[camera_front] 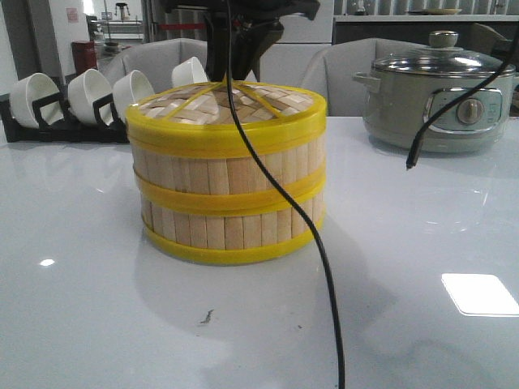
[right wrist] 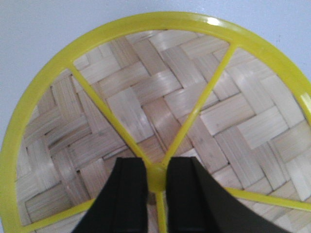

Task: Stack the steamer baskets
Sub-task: 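Lower the lid onto the top basket and open the right gripper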

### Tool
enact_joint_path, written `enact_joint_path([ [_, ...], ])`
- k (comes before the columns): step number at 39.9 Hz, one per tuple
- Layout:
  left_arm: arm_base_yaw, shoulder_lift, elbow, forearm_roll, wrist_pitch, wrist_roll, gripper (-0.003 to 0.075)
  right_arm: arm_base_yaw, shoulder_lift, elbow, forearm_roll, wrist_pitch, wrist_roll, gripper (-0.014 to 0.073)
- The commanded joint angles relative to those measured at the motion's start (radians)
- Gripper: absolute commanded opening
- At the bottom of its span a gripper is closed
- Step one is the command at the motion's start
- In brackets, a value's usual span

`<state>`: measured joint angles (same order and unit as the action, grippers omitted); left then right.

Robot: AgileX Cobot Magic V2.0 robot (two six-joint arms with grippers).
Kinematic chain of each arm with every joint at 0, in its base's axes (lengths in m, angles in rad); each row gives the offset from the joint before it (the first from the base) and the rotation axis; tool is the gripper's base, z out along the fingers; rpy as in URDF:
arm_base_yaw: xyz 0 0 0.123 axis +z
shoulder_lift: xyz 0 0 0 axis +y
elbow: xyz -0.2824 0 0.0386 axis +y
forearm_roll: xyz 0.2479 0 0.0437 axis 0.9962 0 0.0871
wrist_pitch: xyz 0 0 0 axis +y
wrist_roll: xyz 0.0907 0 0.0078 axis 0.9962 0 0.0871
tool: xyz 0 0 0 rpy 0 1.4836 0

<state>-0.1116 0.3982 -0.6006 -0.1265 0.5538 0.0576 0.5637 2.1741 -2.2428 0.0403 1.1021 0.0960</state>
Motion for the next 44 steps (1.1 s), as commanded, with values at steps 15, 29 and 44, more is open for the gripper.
enact_joint_path([
  [15,-0.006,0.008,-0.027,-0.005,-0.085,-0.006,0.0091,0.000,-0.087,-0.031,-0.019,-0.074,-0.010,0.0375],
  [29,-0.006,0.008,-0.027,-0.005,-0.085,-0.006,0.0091,-0.028,-0.208,-0.022,-0.100,-0.156,-0.010,0.0375],
  [44,-0.006,0.008,-0.027,-0.005,-0.085,-0.006,0.0091,-0.173,-0.559,0.357,-0.107,-0.361,-0.010,0.0319],
])
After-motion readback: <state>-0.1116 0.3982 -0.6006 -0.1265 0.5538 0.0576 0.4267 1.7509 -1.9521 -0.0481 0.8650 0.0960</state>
